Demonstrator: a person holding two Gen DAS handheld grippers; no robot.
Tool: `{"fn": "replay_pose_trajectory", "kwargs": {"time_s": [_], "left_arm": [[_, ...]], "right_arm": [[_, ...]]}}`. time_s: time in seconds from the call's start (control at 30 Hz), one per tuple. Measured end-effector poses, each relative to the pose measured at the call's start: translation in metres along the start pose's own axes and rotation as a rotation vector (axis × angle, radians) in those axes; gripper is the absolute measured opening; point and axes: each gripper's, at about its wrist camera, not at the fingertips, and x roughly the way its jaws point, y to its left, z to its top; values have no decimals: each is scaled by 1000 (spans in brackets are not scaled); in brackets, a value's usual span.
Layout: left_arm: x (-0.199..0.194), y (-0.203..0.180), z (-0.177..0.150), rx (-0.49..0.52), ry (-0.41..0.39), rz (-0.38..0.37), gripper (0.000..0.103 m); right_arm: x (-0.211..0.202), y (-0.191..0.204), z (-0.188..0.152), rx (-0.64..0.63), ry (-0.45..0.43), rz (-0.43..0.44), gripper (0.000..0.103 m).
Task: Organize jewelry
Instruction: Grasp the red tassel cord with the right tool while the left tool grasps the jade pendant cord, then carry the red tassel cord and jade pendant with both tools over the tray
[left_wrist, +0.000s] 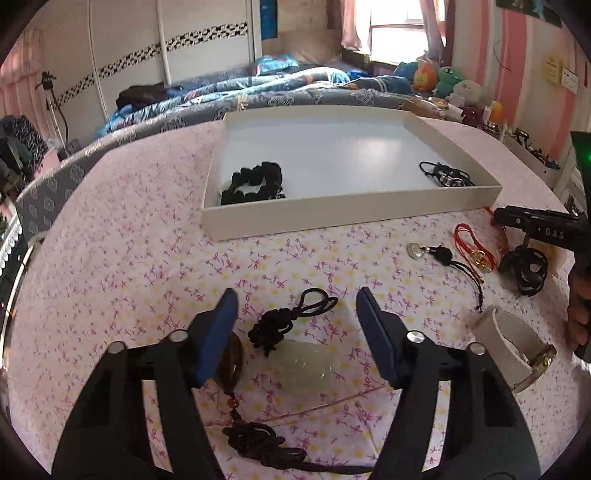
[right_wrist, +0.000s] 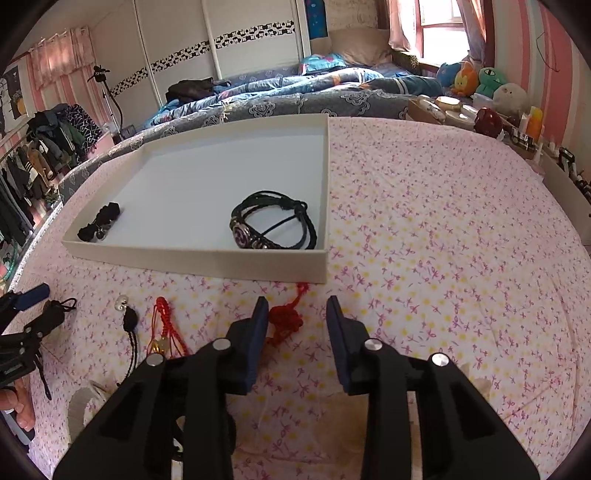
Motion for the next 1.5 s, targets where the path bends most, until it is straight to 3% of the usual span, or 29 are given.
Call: {"fn": "replay_pose_trajectory", "kwargs": {"time_s": [0.1,0.27,0.3,0.33,0.4,0.63,1.1,1.5], "left_arm": [[9,1,-1,-12,40,-9,46],[12,0,-1,-22,47,-21,29],[12,1,-1,-25,45,-26,22],[12,1,-1,-28,43,-30,21],[9,3,-1,-31,36,-33,13],[-10,2,1,-41,-18,-56,11],[-74,-8,27,-28,-152,-91,10],[-107,-18,71,-25,-287,-49,10]], "right_arm": [[3,0,1,2,13,9,28],[7,0,2,-3,23,23,23],[7,0,1,-3,24,27,19],[8,-1,2,0,26,36,13],[7,-1,1,4,20,38,10],[-20,-7,-2,37,-56,58,7],[-113,-11,19,27,-245,115,7],[-144,7,42,-53,-330,118,7]]}}
